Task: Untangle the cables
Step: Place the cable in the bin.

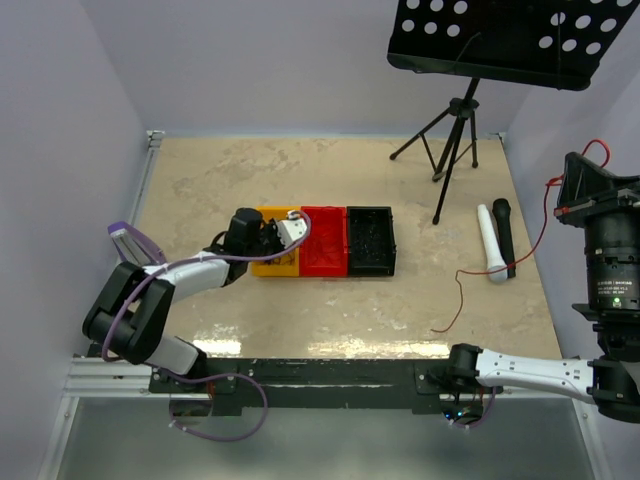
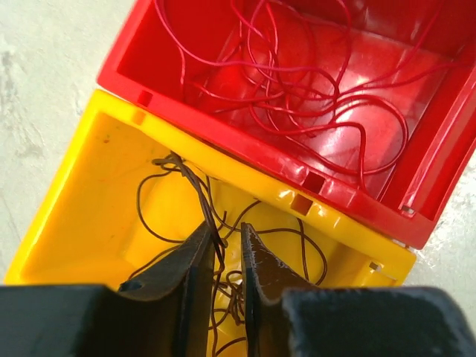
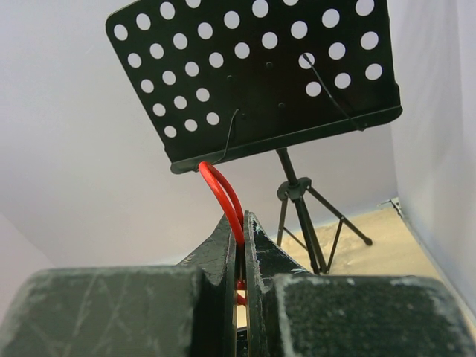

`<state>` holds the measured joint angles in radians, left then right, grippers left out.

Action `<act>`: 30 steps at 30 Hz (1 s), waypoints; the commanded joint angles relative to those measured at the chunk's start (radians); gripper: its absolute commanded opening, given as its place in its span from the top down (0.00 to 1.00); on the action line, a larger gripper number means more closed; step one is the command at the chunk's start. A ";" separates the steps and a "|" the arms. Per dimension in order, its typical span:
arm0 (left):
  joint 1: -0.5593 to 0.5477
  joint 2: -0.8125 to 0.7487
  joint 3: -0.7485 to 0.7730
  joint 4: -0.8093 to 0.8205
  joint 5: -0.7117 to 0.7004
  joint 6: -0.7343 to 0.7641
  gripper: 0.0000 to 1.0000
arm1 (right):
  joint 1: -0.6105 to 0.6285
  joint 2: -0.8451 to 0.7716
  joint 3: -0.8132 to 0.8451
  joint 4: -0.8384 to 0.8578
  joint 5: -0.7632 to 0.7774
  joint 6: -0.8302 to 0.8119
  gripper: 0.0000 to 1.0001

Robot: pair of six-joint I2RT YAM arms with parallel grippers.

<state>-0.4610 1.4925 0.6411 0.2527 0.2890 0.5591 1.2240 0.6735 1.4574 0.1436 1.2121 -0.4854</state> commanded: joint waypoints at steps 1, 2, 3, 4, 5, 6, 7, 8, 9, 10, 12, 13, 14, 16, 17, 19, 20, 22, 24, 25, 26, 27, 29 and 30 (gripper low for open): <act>0.008 -0.066 0.055 -0.003 0.015 -0.112 0.72 | 0.012 -0.005 0.003 0.019 -0.020 0.018 1.00; 0.010 -0.074 0.068 -0.013 0.016 -0.132 0.71 | 0.012 -0.005 0.001 0.020 -0.023 0.019 1.00; 0.013 -0.081 0.081 -0.026 0.022 -0.151 0.70 | 0.014 0.000 0.001 0.019 -0.026 0.025 1.00; 0.018 -0.095 0.098 -0.030 0.022 -0.172 0.68 | 0.012 0.006 0.001 0.017 -0.032 0.031 1.00; 0.024 -0.106 0.118 -0.036 0.022 -0.201 0.63 | 0.014 0.015 0.001 0.017 -0.042 0.036 1.00; 0.031 -0.113 0.140 -0.053 0.025 -0.223 0.57 | 0.014 0.027 0.004 0.017 -0.049 0.042 1.00; 0.039 -0.118 0.172 -0.081 0.032 -0.246 0.50 | 0.012 0.041 0.007 0.016 -0.060 0.054 1.00; 0.048 -0.124 0.199 -0.107 0.038 -0.273 0.43 | 0.012 0.061 0.012 0.016 -0.077 0.067 1.00; 0.062 -0.133 0.228 -0.131 0.051 -0.306 0.33 | 0.014 0.081 0.018 0.019 -0.091 0.083 1.00; 0.073 -0.146 0.255 -0.154 0.071 -0.326 0.24 | 0.014 0.104 0.027 0.027 -0.104 0.099 1.00; 0.085 -0.166 0.293 -0.214 0.108 -0.335 0.09 | 0.014 0.162 0.058 0.025 -0.137 0.134 1.00; 0.087 -0.178 0.308 -0.248 0.113 -0.338 0.00 | 0.014 0.197 0.084 0.018 -0.154 0.155 1.00; 0.087 -0.187 0.322 -0.291 0.117 -0.341 0.00 | 0.014 0.236 0.107 0.011 -0.176 0.172 1.00; 0.091 -0.205 0.350 -0.343 0.122 -0.353 0.00 | 0.012 0.305 0.153 0.020 -0.216 0.186 1.00; 0.099 -0.219 0.367 -0.357 0.121 -0.366 0.00 | 0.012 0.343 0.170 0.033 -0.238 0.188 1.00; 0.134 -0.232 0.411 -0.383 0.145 -0.399 0.00 | 0.012 0.423 0.224 0.050 -0.269 0.183 1.00; 0.156 -0.230 0.455 -0.404 0.154 -0.431 0.00 | 0.012 0.478 0.250 0.059 -0.285 0.174 1.00; 0.195 -0.203 0.541 -0.452 0.167 -0.461 0.00 | 0.006 0.553 0.309 0.082 -0.295 0.156 1.00; 0.214 -0.123 0.676 -0.563 0.129 -0.429 0.00 | -0.001 0.621 0.381 0.088 -0.302 0.142 1.00; 0.216 -0.059 0.784 -0.651 0.095 -0.404 0.00 | -0.007 0.650 0.405 0.103 -0.304 0.128 1.00; 0.220 0.001 0.884 -0.765 0.063 -0.384 0.00 | -0.015 0.676 0.431 0.109 -0.310 0.117 1.00; 0.225 0.067 0.995 -0.908 0.035 -0.372 0.00 | -0.024 0.707 0.464 0.106 -0.322 0.116 1.00; 0.240 0.165 1.158 -1.079 0.001 -0.332 0.00 | -0.047 0.760 0.515 0.105 -0.342 0.110 1.00; 0.248 0.202 1.221 -1.136 -0.016 -0.318 0.00 | -0.063 0.787 0.533 0.103 -0.350 0.108 1.00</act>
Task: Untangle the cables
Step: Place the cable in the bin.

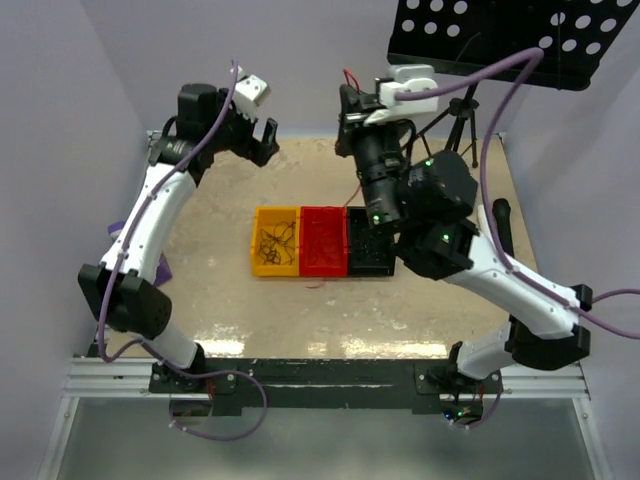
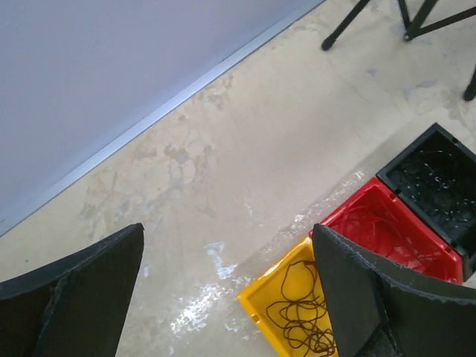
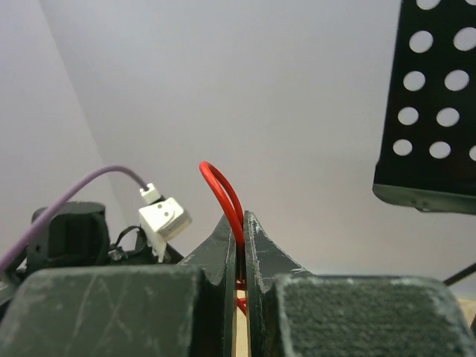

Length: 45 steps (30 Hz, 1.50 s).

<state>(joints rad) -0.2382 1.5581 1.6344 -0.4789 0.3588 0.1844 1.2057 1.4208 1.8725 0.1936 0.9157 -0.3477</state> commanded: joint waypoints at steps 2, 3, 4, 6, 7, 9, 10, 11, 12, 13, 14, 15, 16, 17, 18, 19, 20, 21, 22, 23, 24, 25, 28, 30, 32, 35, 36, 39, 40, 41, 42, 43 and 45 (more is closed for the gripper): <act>0.049 0.151 0.268 -0.444 -0.095 0.063 0.00 | -0.072 0.084 0.145 0.049 -0.061 -0.033 1.00; 0.060 0.129 0.248 -0.423 -0.092 0.055 0.00 | -0.090 0.099 0.149 0.046 -0.064 -0.030 1.00; 0.071 0.106 0.220 -0.397 -0.102 0.053 0.00 | -0.104 0.112 0.152 0.043 -0.069 -0.021 1.00; 0.083 0.038 0.125 -0.327 -0.130 0.059 0.00 | -0.133 0.119 0.149 0.037 -0.093 0.007 1.00; 0.086 0.007 0.092 -0.296 -0.139 0.062 0.00 | -0.143 0.118 0.149 0.033 -0.104 0.024 1.00; 0.089 -0.052 0.027 -0.233 -0.155 0.076 0.00 | -0.156 0.113 0.143 0.038 -0.129 0.044 1.00; 0.091 -0.073 0.013 -0.218 -0.159 0.082 0.00 | -0.167 0.112 0.145 0.038 -0.138 0.055 1.00; 0.092 -0.082 0.009 -0.211 -0.164 0.090 0.00 | -0.176 0.112 0.149 0.032 -0.150 0.070 1.00; 0.093 -0.087 0.011 -0.210 -0.167 0.090 0.00 | -0.189 0.113 0.157 0.023 -0.164 0.085 1.00; 0.096 -0.090 0.018 -0.216 -0.173 0.089 0.00 | -0.205 0.113 0.165 0.012 -0.179 0.105 1.00; 0.099 -0.092 0.016 -0.213 -0.179 0.081 0.00 | -0.219 0.115 0.171 0.001 -0.199 0.122 1.00; 0.102 -0.093 0.013 -0.210 -0.173 0.079 0.00 | -0.236 0.115 0.174 -0.006 -0.215 0.139 1.00; 0.105 -0.096 0.004 -0.201 -0.173 0.070 0.00 | -0.251 0.116 0.177 -0.013 -0.227 0.150 1.00; 0.109 -0.101 -0.010 -0.181 -0.176 0.057 0.00 | -0.261 0.121 0.181 -0.020 -0.238 0.157 1.00; 0.114 -0.107 -0.028 -0.169 -0.166 0.047 0.00 | -0.268 0.124 0.185 -0.026 -0.241 0.161 1.00; 0.114 -0.112 -0.045 -0.156 -0.155 0.040 0.00 | -0.273 0.130 0.186 -0.029 -0.245 0.162 1.00; 0.114 -0.116 -0.060 -0.149 -0.147 0.030 0.00 | -0.279 0.132 0.188 -0.029 -0.250 0.164 1.00; 0.114 -0.118 -0.070 -0.147 -0.139 0.027 0.00 | -0.284 0.133 0.188 -0.033 -0.255 0.165 1.00; 0.114 -0.116 -0.077 -0.142 -0.138 0.027 0.00 | -0.290 0.139 0.191 -0.034 -0.258 0.167 1.00; 0.115 -0.118 -0.084 -0.136 -0.141 0.024 0.00 | -0.296 0.142 0.192 -0.036 -0.262 0.170 1.00; 0.116 -0.118 -0.087 -0.135 -0.142 0.023 0.00 | -0.301 0.144 0.194 -0.036 -0.267 0.173 1.00; 0.116 -0.116 -0.087 -0.133 -0.141 0.023 0.00 | -0.305 0.148 0.197 -0.036 -0.273 0.176 1.00; 0.116 -0.112 -0.087 -0.124 -0.132 0.013 0.00 | -0.308 0.156 0.205 -0.034 -0.282 0.176 1.00; 0.116 -0.110 -0.085 -0.122 -0.129 0.007 0.00 | -0.311 0.158 0.220 -0.036 -0.284 0.171 1.00; 0.116 -0.113 -0.087 -0.119 -0.127 0.007 0.00 | -0.310 0.162 0.238 -0.042 -0.285 0.164 1.00; 0.116 -0.116 -0.094 -0.109 -0.141 0.010 0.00 | -0.311 0.155 0.247 -0.037 -0.290 0.159 1.00; 0.116 -0.116 -0.099 -0.107 -0.146 0.009 0.00 | -0.311 0.155 0.251 -0.037 -0.290 0.156 1.00; 0.116 -0.112 -0.108 -0.106 -0.155 0.007 0.00 | -0.311 0.159 0.249 -0.034 -0.293 0.154 1.00; 0.116 -0.113 -0.113 -0.104 -0.156 0.006 0.00 | -0.311 0.165 0.249 -0.039 -0.294 0.154 1.00; 0.116 -0.113 -0.117 -0.101 -0.159 0.004 0.00 | -0.311 0.168 0.244 -0.040 -0.294 0.156 1.00; 0.116 -0.115 -0.120 -0.099 -0.162 0.003 0.00 | -0.310 0.171 0.237 -0.039 -0.298 0.157 1.00; 0.116 -0.118 -0.123 -0.095 -0.165 0.003 0.00 | -0.311 0.173 0.226 -0.034 -0.299 0.156 1.00; 0.116 -0.127 -0.130 -0.087 -0.170 0.003 0.00 | -0.311 0.178 0.197 -0.029 -0.301 0.162 1.00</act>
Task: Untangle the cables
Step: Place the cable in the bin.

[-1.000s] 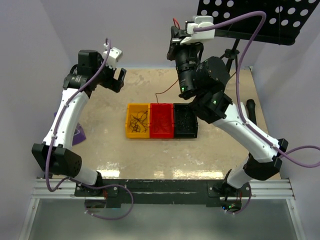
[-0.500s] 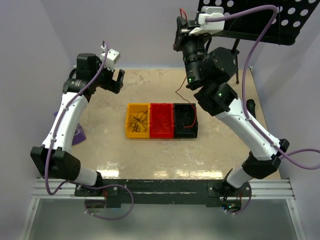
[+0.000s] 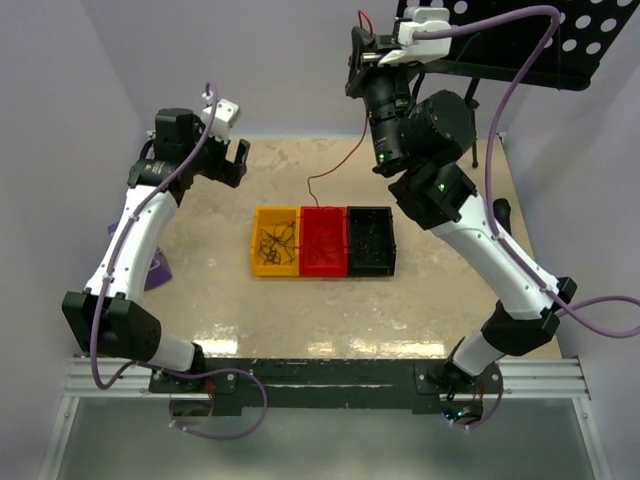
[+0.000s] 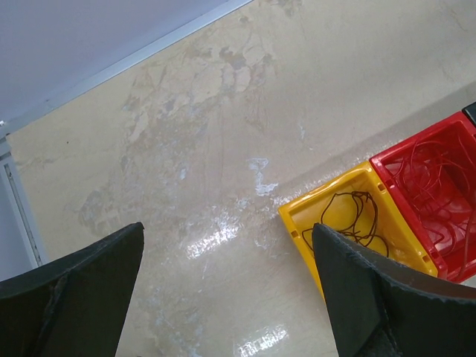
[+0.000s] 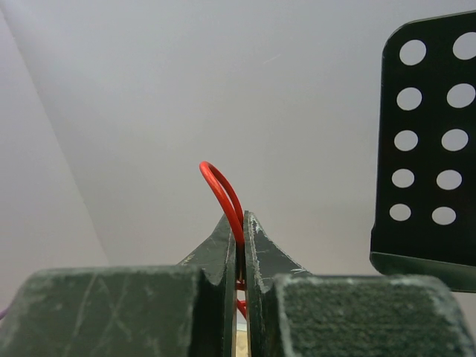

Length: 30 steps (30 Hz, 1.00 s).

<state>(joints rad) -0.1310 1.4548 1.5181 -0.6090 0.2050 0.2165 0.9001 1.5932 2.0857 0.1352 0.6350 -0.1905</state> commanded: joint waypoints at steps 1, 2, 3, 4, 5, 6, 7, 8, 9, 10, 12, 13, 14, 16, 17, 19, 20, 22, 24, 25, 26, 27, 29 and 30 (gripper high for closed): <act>0.008 -0.027 -0.015 0.045 -0.018 -0.029 0.00 | -0.006 0.004 -0.029 0.032 -0.023 0.008 1.00; 0.008 -0.028 -0.016 0.046 -0.018 -0.026 0.00 | -0.006 0.005 -0.041 0.033 -0.023 0.008 1.00; 0.008 -0.033 -0.012 0.046 -0.021 -0.022 0.00 | -0.006 0.005 -0.053 0.035 -0.023 0.010 1.00; 0.008 -0.037 -0.009 0.048 -0.030 -0.019 0.00 | -0.006 0.007 -0.062 0.041 -0.021 0.010 1.00; 0.008 -0.040 -0.007 0.051 -0.035 -0.016 0.00 | -0.007 0.007 -0.072 0.043 -0.020 0.007 1.00; 0.008 -0.043 -0.006 0.054 -0.035 -0.012 0.00 | -0.009 0.008 -0.075 0.044 -0.021 0.008 1.00; 0.008 -0.047 -0.009 0.052 -0.032 -0.012 0.00 | -0.012 0.013 -0.073 0.043 -0.024 0.008 1.00; 0.007 -0.048 -0.007 0.054 -0.027 -0.017 0.00 | -0.015 0.016 -0.073 0.044 -0.026 0.010 1.00; 0.007 -0.048 -0.007 0.052 -0.027 -0.020 0.00 | -0.018 0.022 -0.075 0.044 -0.031 0.010 1.00; 0.008 -0.048 -0.009 0.054 -0.026 -0.023 0.00 | -0.023 0.028 -0.072 0.044 -0.034 0.011 1.00; 0.008 -0.050 -0.016 0.052 -0.026 -0.029 0.00 | -0.032 0.040 -0.072 0.044 -0.040 0.013 1.00; 0.008 -0.051 -0.021 0.054 -0.026 -0.031 0.00 | -0.033 0.047 -0.070 0.046 -0.043 0.014 1.00; 0.008 -0.053 -0.027 0.055 -0.026 -0.031 0.00 | -0.036 0.048 -0.070 0.049 -0.044 0.014 1.00; 0.008 -0.059 -0.038 0.058 -0.026 -0.031 0.00 | -0.043 0.054 -0.064 0.052 -0.046 0.010 1.00; 0.007 -0.060 -0.041 0.060 -0.024 -0.034 0.00 | -0.047 0.056 -0.061 0.053 -0.049 0.010 1.00; 0.008 -0.060 -0.041 0.060 -0.029 -0.035 0.00 | -0.053 0.060 -0.068 0.053 -0.051 0.005 1.00; 0.008 -0.059 -0.039 0.061 -0.032 -0.035 0.00 | -0.056 0.059 -0.079 0.053 -0.051 0.005 1.00; 0.008 -0.062 -0.038 0.063 -0.032 -0.040 0.00 | -0.064 0.053 -0.117 0.053 -0.054 0.014 1.00; 0.008 -0.063 -0.039 0.068 -0.032 -0.043 0.00 | -0.067 0.036 -0.168 0.055 -0.052 0.037 1.00; 0.008 -0.062 -0.041 0.071 -0.032 -0.043 0.00 | -0.067 0.028 -0.199 0.053 -0.052 0.052 1.00; 0.008 -0.062 -0.042 0.072 -0.032 -0.043 0.00 | -0.069 0.016 -0.228 0.052 -0.054 0.075 1.00; 0.008 -0.060 -0.044 0.074 -0.033 -0.045 0.00 | -0.070 -0.007 -0.257 0.049 -0.064 0.107 1.00; 0.008 -0.056 -0.048 0.078 -0.042 -0.042 0.00 | -0.070 -0.044 -0.324 0.049 -0.101 0.169 1.00; 0.008 -0.054 -0.050 0.081 -0.045 -0.043 0.00 | -0.070 -0.059 -0.360 0.046 -0.122 0.213 1.00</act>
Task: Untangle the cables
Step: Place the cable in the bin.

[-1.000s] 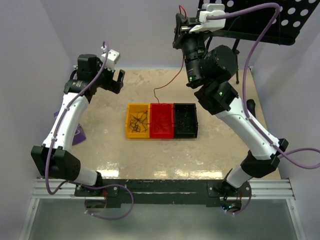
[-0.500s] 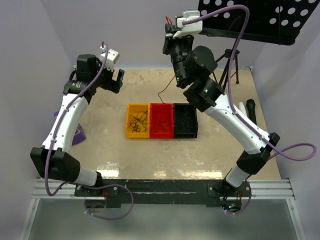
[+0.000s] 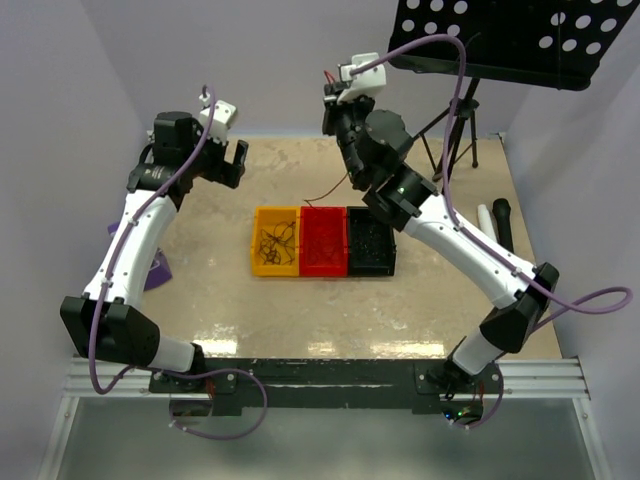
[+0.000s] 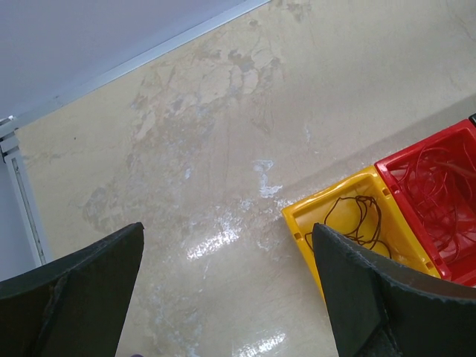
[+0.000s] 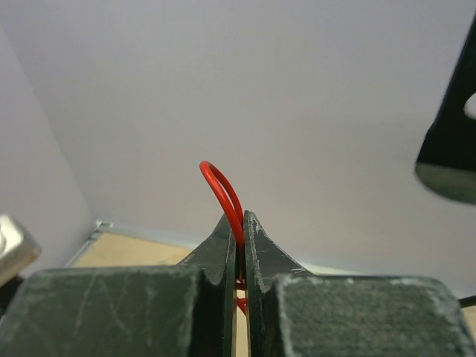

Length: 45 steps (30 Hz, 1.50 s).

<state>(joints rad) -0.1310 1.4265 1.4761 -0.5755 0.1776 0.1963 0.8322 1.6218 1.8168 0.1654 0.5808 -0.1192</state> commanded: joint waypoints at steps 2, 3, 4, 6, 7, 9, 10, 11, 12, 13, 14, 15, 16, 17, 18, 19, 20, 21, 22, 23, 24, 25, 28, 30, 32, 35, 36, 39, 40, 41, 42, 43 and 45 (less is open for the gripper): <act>0.008 -0.024 -0.011 0.048 -0.018 -0.023 0.00 | -0.002 -0.117 -0.154 0.003 -0.096 0.217 1.00; 0.008 -0.023 -0.010 0.049 -0.020 -0.023 0.00 | -0.002 -0.132 -0.190 0.003 -0.116 0.242 1.00; 0.008 -0.026 -0.010 0.051 -0.020 -0.026 0.00 | -0.002 -0.148 -0.221 0.000 -0.130 0.277 1.00; 0.008 -0.026 -0.011 0.055 -0.018 -0.028 0.00 | -0.002 -0.175 -0.299 -0.004 -0.165 0.329 1.00; 0.008 -0.026 -0.010 0.054 -0.020 -0.031 0.00 | -0.002 -0.189 -0.325 -0.009 -0.173 0.358 1.00; 0.008 -0.026 -0.011 0.054 -0.015 -0.032 0.00 | -0.002 -0.215 -0.388 -0.013 -0.176 0.381 1.00; 0.008 -0.026 -0.013 0.054 -0.012 -0.035 0.00 | -0.002 -0.226 -0.410 -0.017 -0.167 0.392 1.00; 0.008 -0.026 -0.014 0.054 -0.010 -0.038 0.00 | -0.002 -0.234 -0.437 -0.018 -0.150 0.395 1.00; 0.008 -0.026 -0.016 0.054 -0.007 -0.041 0.00 | -0.002 -0.240 -0.454 -0.020 -0.133 0.392 1.00; 0.008 -0.024 -0.017 0.054 -0.004 -0.043 0.00 | -0.002 -0.244 -0.467 -0.026 -0.103 0.379 1.00; 0.008 -0.026 -0.019 0.054 -0.001 -0.044 0.00 | -0.002 -0.246 -0.479 -0.029 -0.079 0.360 1.00; 0.008 -0.024 -0.017 0.054 0.002 -0.047 0.00 | -0.002 -0.247 -0.487 -0.036 -0.044 0.334 1.00; 0.008 -0.026 -0.019 0.054 0.002 -0.047 0.00 | -0.002 -0.247 -0.490 -0.044 -0.003 0.313 1.00; 0.008 -0.026 -0.019 0.054 0.000 -0.047 0.00 | -0.002 -0.246 -0.493 -0.056 0.034 0.288 1.00; 0.008 -0.024 -0.019 0.052 0.000 -0.051 0.00 | -0.002 -0.243 -0.496 -0.066 0.071 0.262 1.00; 0.008 -0.026 -0.019 0.052 0.003 -0.051 0.00 | -0.002 -0.240 -0.499 -0.076 0.102 0.238 1.00; 0.008 -0.024 -0.019 0.054 0.002 -0.051 0.00 | -0.002 -0.231 -0.501 -0.090 0.138 0.219 1.00; 0.008 -0.024 -0.020 0.055 0.003 -0.051 0.00 | -0.002 -0.221 -0.501 -0.107 0.186 0.204 1.00; 0.008 -0.024 -0.020 0.057 0.005 -0.054 0.00 | -0.002 -0.209 -0.504 -0.122 0.218 0.191 1.00; 0.008 -0.023 -0.020 0.055 0.010 -0.057 0.00 | -0.001 -0.200 -0.508 -0.132 0.244 0.184 1.00; 0.008 -0.021 -0.020 0.055 0.013 -0.058 0.00 | -0.002 -0.194 -0.519 -0.127 0.260 0.176 1.00; 0.008 -0.020 -0.019 0.055 0.016 -0.060 0.00 | -0.002 -0.185 -0.525 -0.130 0.258 0.182 1.00; 0.008 -0.018 -0.016 0.055 0.019 -0.066 0.00 | -0.004 -0.163 -0.537 -0.113 0.200 0.219 1.00; 0.008 -0.015 -0.013 0.054 0.017 -0.067 0.00 | -0.004 -0.139 -0.530 -0.109 0.153 0.248 1.00; 0.008 -0.017 -0.011 0.054 0.017 -0.067 0.00 | -0.005 -0.102 -0.507 -0.110 0.097 0.276 1.00; 0.008 -0.014 -0.011 0.054 0.010 -0.066 0.00 | -0.005 -0.041 -0.478 -0.104 0.013 0.320 1.00; 0.008 -0.014 -0.011 0.054 0.010 -0.066 0.00 | -0.005 -0.022 -0.473 -0.096 -0.014 0.331 1.00; 0.008 -0.012 -0.016 0.054 0.010 -0.066 0.00 | -0.008 0.033 -0.464 -0.075 -0.047 0.354 1.00; 0.008 -0.012 -0.019 0.055 0.008 -0.067 0.00 | -0.010 0.045 -0.465 -0.061 -0.058 0.358 1.00; 0.008 -0.014 -0.022 0.057 0.011 -0.067 0.00 | -0.016 0.059 -0.465 -0.050 -0.074 0.366 1.00; 0.008 -0.012 -0.025 0.057 0.011 -0.069 0.00 | -0.021 0.072 -0.464 -0.041 -0.088 0.375 1.00; 0.008 -0.012 -0.026 0.058 0.010 -0.069 0.00 | -0.027 0.087 -0.462 -0.037 -0.107 0.391 1.00; 0.008 -0.012 -0.030 0.059 0.010 -0.070 0.00 | -0.038 0.110 -0.458 -0.030 -0.137 0.417 1.00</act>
<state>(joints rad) -0.1310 1.4265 1.4574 -0.5537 0.1802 0.1486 0.8207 1.7164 1.3033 0.0689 0.5255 0.2241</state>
